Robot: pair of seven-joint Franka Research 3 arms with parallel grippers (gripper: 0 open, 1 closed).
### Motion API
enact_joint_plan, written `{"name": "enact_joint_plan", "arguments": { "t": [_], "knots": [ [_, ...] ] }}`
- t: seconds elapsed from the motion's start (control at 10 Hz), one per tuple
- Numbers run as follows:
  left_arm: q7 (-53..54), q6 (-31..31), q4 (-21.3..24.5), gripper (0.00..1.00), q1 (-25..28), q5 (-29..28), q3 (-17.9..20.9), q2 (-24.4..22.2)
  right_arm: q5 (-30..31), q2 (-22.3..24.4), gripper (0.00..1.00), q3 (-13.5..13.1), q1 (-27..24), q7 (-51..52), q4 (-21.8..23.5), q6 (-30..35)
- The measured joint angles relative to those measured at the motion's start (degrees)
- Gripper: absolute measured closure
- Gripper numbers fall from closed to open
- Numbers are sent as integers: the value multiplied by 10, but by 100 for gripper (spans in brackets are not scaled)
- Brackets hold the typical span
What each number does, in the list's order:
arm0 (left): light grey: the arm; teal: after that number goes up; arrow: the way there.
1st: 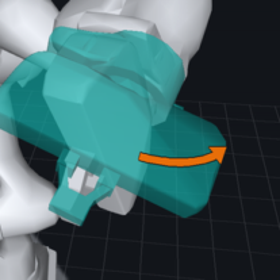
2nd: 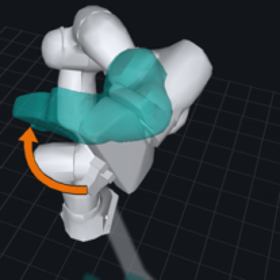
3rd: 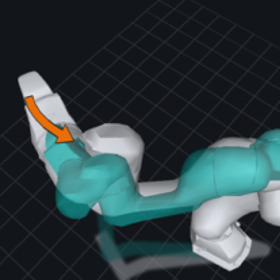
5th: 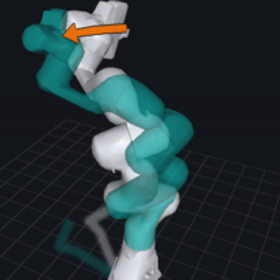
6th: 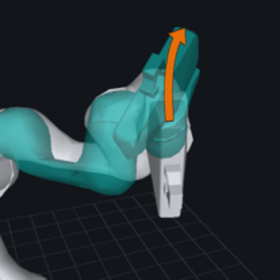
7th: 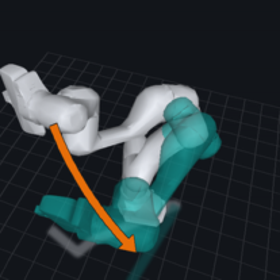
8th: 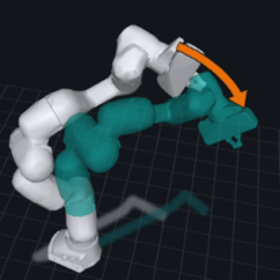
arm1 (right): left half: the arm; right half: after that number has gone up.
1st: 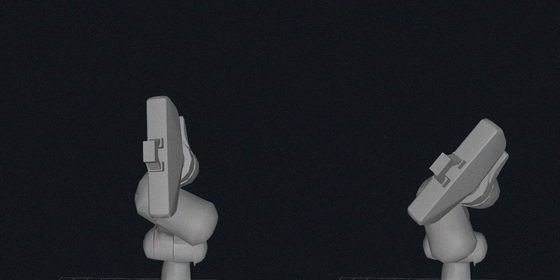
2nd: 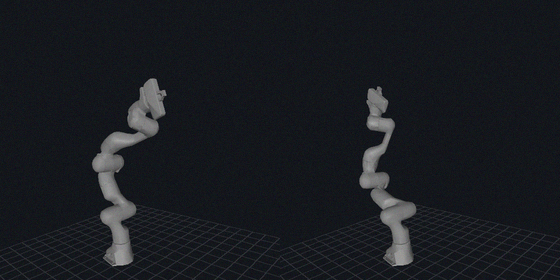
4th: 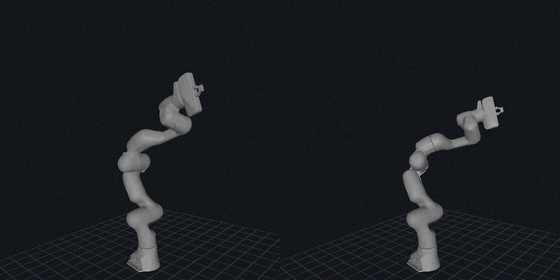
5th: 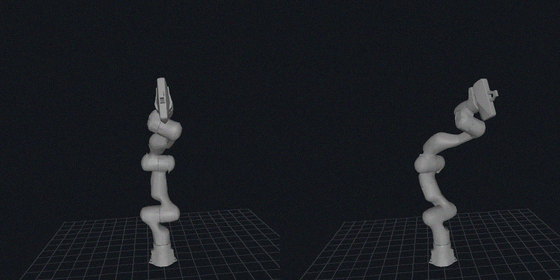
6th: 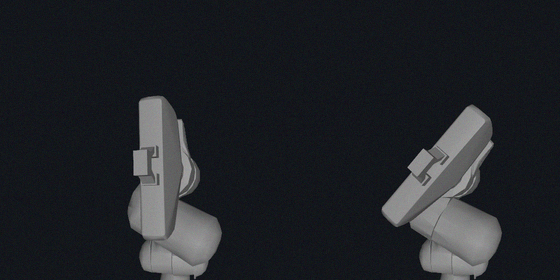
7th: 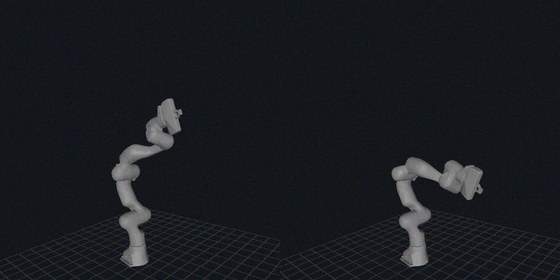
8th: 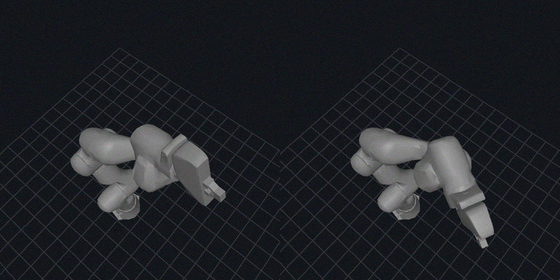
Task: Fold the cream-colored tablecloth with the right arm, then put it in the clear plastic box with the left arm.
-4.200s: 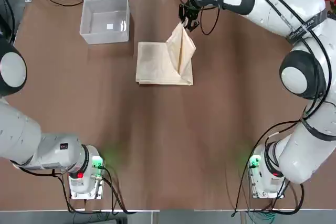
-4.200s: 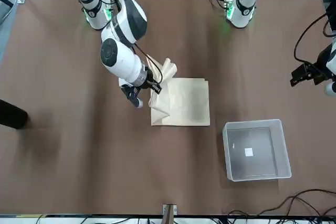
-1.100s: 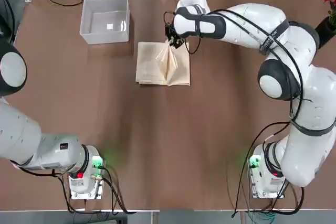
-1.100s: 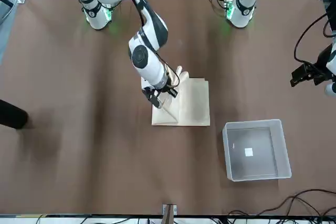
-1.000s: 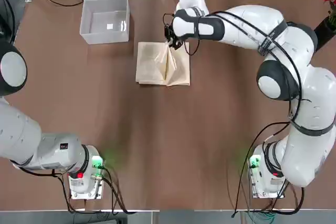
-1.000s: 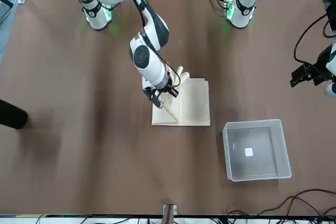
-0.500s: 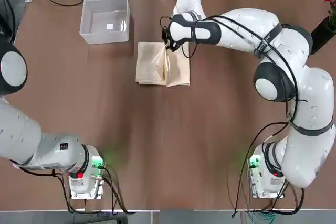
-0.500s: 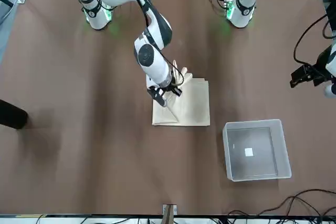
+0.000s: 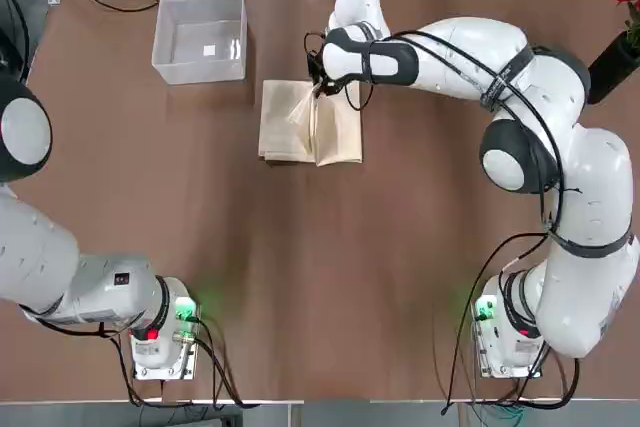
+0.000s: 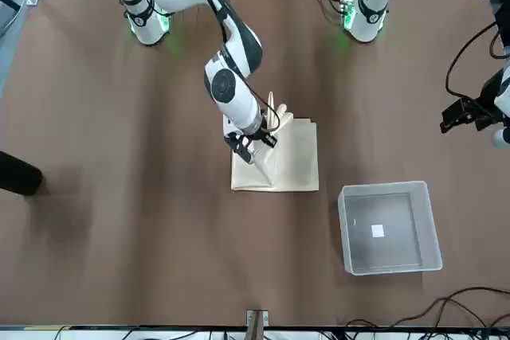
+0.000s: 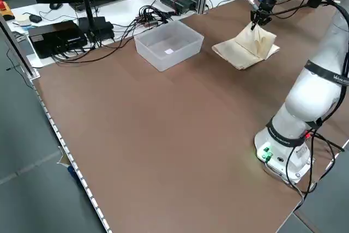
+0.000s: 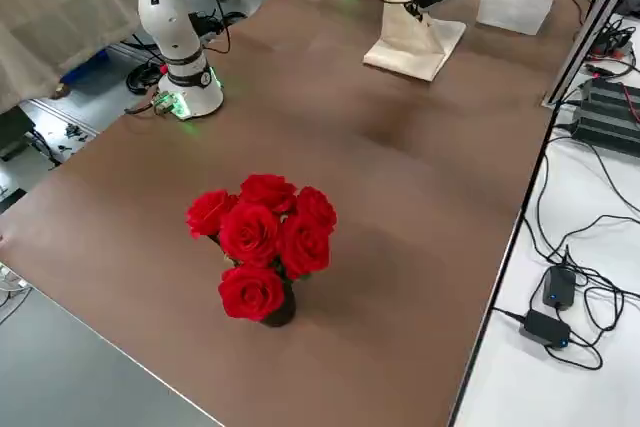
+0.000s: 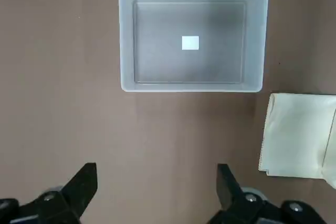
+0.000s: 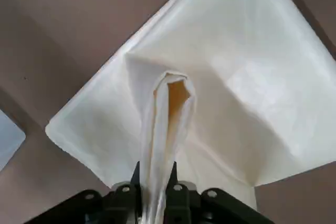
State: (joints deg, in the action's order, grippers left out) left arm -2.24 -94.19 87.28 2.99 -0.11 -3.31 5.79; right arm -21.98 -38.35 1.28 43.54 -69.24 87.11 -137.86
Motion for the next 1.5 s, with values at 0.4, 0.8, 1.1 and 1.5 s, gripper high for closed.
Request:
{"name": "enact_joint_plan", "arguments": {
  "t": [0.4,0.8,1.1,1.5],
  "knots": [
    [0,0,0,0,0,0,0,0,9,-7,14,0,0,0,-24,0],
    [0,0,0,0,0,0,0,0,10,-8,0,0,2,0,-45,-16],
    [0,0,0,0,0,0,0,0,10,-12,0,0,10,0,-57,-31],
    [0,0,0,0,0,0,0,0,100,-12,0,-33,8,0,-69,47]
  ]
}}
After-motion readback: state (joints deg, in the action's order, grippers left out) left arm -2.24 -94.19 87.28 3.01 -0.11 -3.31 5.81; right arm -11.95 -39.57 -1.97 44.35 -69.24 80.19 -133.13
